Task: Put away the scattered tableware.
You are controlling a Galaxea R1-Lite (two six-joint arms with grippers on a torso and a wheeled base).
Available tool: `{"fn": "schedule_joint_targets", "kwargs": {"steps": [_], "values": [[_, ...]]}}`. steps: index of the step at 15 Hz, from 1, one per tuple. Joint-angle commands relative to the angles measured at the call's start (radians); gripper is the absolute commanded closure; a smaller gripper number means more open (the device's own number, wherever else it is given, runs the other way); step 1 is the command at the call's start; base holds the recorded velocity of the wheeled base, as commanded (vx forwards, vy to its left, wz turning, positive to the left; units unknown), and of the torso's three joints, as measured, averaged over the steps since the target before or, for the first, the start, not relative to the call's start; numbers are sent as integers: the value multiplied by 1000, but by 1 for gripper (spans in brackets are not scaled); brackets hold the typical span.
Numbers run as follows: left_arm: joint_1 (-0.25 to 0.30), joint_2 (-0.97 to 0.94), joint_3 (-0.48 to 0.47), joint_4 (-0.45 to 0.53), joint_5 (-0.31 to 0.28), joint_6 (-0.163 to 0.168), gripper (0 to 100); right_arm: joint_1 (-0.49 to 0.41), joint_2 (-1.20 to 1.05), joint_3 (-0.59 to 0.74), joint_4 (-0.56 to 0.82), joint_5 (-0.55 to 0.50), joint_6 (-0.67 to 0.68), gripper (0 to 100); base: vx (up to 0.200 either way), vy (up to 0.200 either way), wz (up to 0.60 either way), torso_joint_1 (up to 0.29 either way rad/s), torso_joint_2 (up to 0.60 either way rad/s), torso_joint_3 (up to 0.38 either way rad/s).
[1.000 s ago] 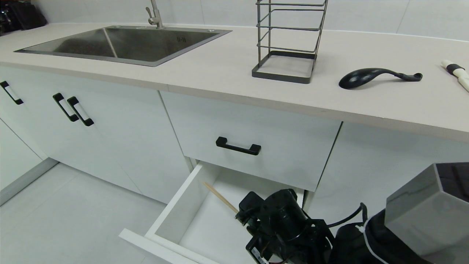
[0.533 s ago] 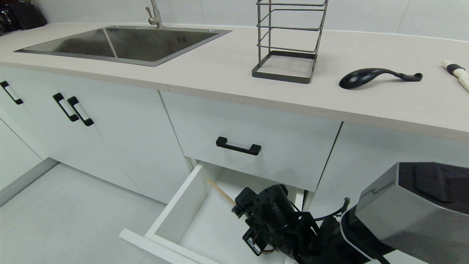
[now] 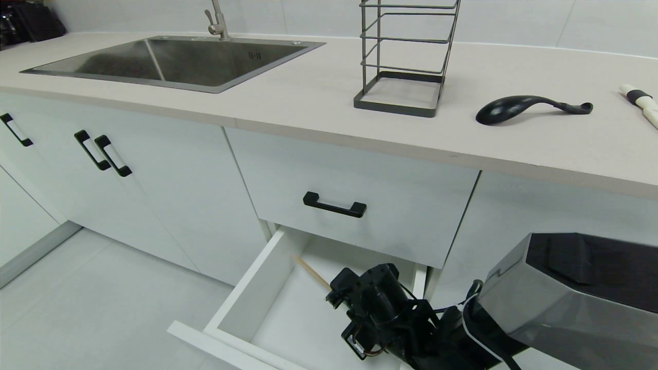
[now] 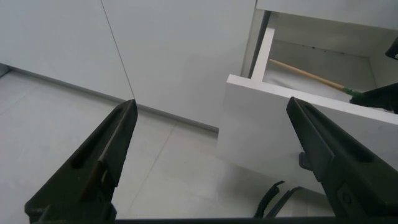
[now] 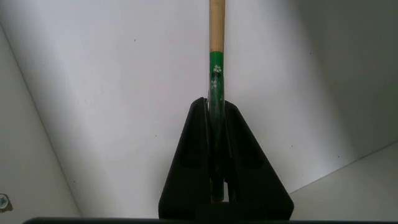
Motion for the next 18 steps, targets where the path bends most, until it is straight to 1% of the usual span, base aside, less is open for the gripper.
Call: {"fn": "schedule_joint_targets", "kwargs": {"steps": [1,2,3,7,10,13,16,18], "values": [[0,0,0,0,1,-1,0,0,18,-4,6,1,0,100,0,0,0,0,0,0],[0,0,0,0,1,-1,0,0,19,-18,6,6,0,100,0,0,0,0,0,0],[0,0,0,0,1,-1,0,0,18,-29,6,12,-1,0,0,0,0,0,0,0],[0,0,0,0,1,-1,0,4,-10,-31,6,13,-3,0,0,0,0,0,0,0],[0,0,0,0,1,-1,0,40,-119,-11,7,13,-6,0,0,0,0,0,0,0],[0,0,0,0,1,-1,0,66,-266,94,-14,41,-27,0,0,0,0,0,0,0],[0,0,0,0,1,-1,0,66,-399,190,-59,64,-41,0,0,0,0,0,0,0],[0,0,0,0,1,-1,0,66,-475,284,-80,153,-46,0,0,0,0,0,0,0]]}}
